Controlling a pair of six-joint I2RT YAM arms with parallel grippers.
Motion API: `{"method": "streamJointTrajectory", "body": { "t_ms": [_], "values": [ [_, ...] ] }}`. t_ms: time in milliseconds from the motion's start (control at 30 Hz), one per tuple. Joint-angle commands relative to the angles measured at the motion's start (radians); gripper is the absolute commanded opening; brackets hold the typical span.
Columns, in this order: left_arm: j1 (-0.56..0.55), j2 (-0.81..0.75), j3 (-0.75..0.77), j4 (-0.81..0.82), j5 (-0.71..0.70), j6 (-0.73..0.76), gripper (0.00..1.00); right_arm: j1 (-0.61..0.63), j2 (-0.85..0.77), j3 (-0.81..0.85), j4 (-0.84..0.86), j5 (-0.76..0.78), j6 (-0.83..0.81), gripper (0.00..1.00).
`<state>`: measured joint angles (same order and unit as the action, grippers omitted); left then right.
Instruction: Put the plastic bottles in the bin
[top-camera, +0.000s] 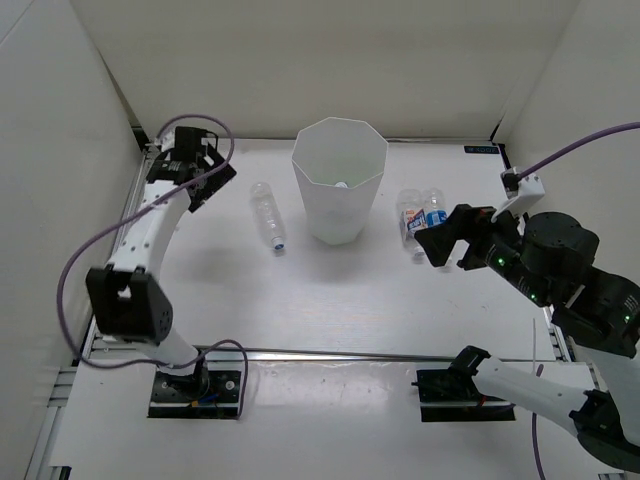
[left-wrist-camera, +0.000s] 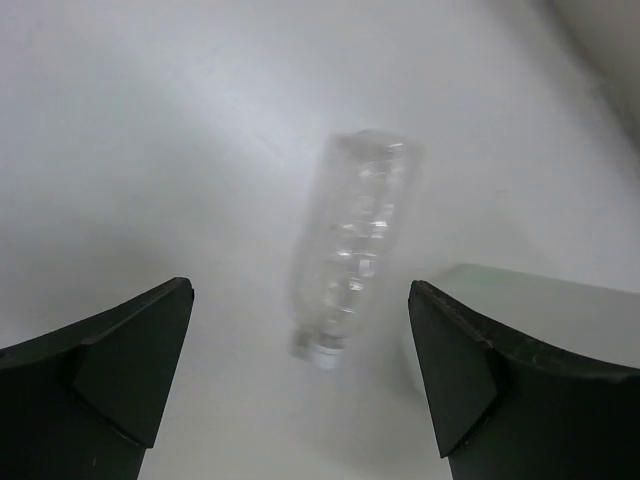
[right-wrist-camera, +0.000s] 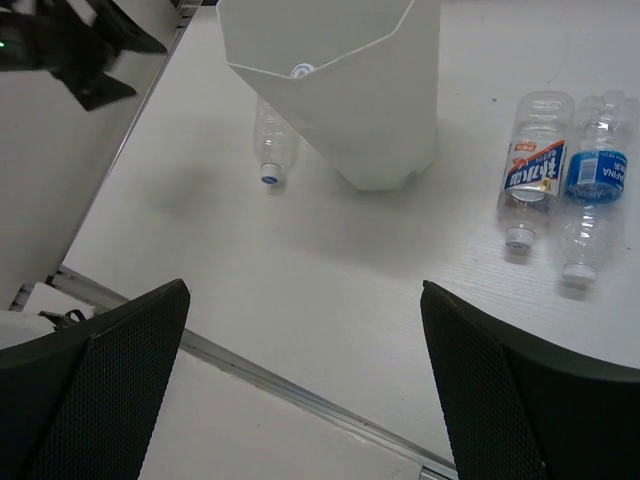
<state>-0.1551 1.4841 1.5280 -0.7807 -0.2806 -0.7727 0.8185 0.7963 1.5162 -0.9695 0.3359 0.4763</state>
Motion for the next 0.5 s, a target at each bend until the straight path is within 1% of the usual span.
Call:
{"method": "streamJointTrajectory", "body": {
  "t_ms": [0,67,133,167,200,233,267,300,400,467],
  "values": [
    [0.058,0.111,-0.011,-0.129,0.170,0.004,1.00,0.001,0.006,0.065,0.040,-0.011,-0.025,1.00],
    [0.022,0.191,0.023,-0.105,0.159,0.004,1.00,0.001,0.006,0.076,0.012,0.002,-0.034,1.00],
    [0.011,0.270,0.058,-0.095,0.150,0.015,1.00,0.001,0.006,0.085,0.003,0.029,-0.034,1.00],
    [0.000,0.301,0.104,-0.095,0.150,0.015,1.00,0.001,0.006,0.085,-0.012,0.040,-0.034,1.00],
    [0.000,0.330,0.125,-0.095,0.159,0.024,1.00,0.001,-0.005,0.097,-0.026,0.064,-0.025,1.00],
    [0.000,0.359,0.148,-0.095,0.203,0.041,1.00,0.001,-0.005,0.098,-0.035,0.077,-0.025,1.00],
    [0.000,0.417,0.173,-0.095,0.227,0.052,1.00,0.001,-0.005,0.110,-0.044,0.089,-0.010,1.00],
    [-0.010,0.442,0.229,-0.095,0.242,0.062,1.00,0.001,-0.005,0.120,-0.054,0.098,0.001,1.00],
    [-0.038,0.519,0.328,-0.075,0.262,0.093,1.00,0.001,-0.014,0.121,-0.072,0.121,0.010,1.00],
    [-0.050,0.566,0.363,-0.075,0.276,0.105,1.00,0.001,-0.014,0.121,-0.081,0.130,0.010,1.00]
  ]
}}
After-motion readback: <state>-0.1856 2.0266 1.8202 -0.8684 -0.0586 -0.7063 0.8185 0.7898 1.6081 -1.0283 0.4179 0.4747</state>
